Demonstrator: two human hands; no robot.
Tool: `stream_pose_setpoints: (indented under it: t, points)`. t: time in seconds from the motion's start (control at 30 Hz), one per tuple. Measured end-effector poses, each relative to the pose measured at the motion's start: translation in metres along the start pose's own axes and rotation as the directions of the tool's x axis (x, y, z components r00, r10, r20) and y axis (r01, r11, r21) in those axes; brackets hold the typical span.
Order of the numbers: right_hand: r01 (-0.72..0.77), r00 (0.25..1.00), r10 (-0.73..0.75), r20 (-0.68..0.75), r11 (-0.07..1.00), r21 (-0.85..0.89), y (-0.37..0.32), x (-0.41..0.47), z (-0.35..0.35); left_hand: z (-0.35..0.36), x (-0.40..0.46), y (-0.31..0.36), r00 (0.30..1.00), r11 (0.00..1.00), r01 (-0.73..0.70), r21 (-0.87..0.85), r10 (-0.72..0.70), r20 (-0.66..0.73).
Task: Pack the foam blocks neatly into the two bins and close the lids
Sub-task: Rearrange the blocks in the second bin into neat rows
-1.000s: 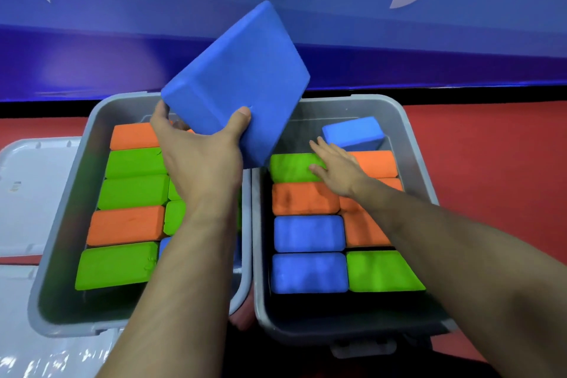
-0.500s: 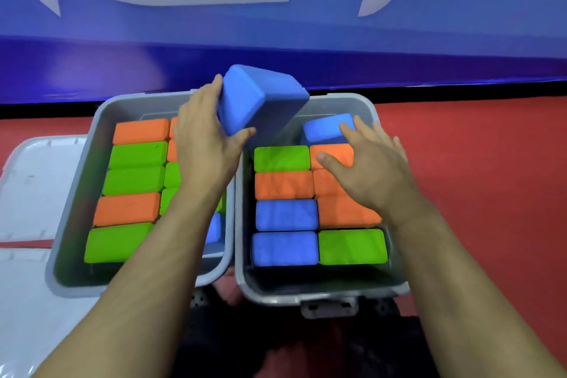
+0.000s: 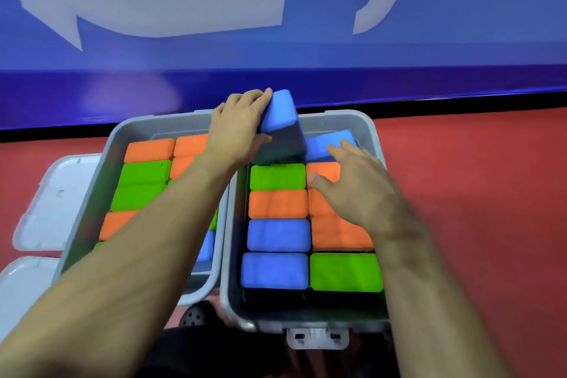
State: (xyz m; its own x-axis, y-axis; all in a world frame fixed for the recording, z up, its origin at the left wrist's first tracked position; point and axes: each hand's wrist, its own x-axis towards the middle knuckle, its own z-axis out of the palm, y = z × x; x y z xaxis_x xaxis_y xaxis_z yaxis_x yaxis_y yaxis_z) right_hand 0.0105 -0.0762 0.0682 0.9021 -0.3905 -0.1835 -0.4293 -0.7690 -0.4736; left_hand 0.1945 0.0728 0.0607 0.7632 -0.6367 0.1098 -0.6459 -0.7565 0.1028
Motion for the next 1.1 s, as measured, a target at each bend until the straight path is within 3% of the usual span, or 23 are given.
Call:
stream_pose_setpoints:
  t: [0.33, 0.57, 0.8, 0.97, 1.1]
  points:
    - [0.016, 1.0, -0.016, 0.002, 0.997, 0.069, 0.007, 0.003, -0.01, -0.01, 0.058, -0.001, 0.971, 0.956, -0.189, 0.222, 0.149, 0.187]
    - [0.016, 1.0, -0.015, -0.015, 0.993, 0.114, 0.005, 0.003, -0.014, -0.004, 0.063, -0.005, 0.955, 0.939, -0.216, 0.267, 0.147, 0.257]
    - [-0.004, 1.0, 0.003, 0.004, 0.991, 0.137, 0.006, 0.007, -0.013, 0.038, 0.069, -0.004, 0.938, 0.975, -0.138, 0.172, 0.073, 0.339]
    - [-0.036, 0.998, 0.031, 0.046, 0.993, 0.11, 0.016, 0.006, -0.01, 0.088, 0.066, -0.017, 0.91, 0.989, -0.137, 0.059, 0.102, 0.403]
    - [-0.036, 0.999, 0.033, 0.032, 0.994, 0.105, 0.022, 0.008, -0.01, 0.124, 0.059, -0.019, 0.954, 0.996, -0.062, -0.061, 0.078, 0.29]
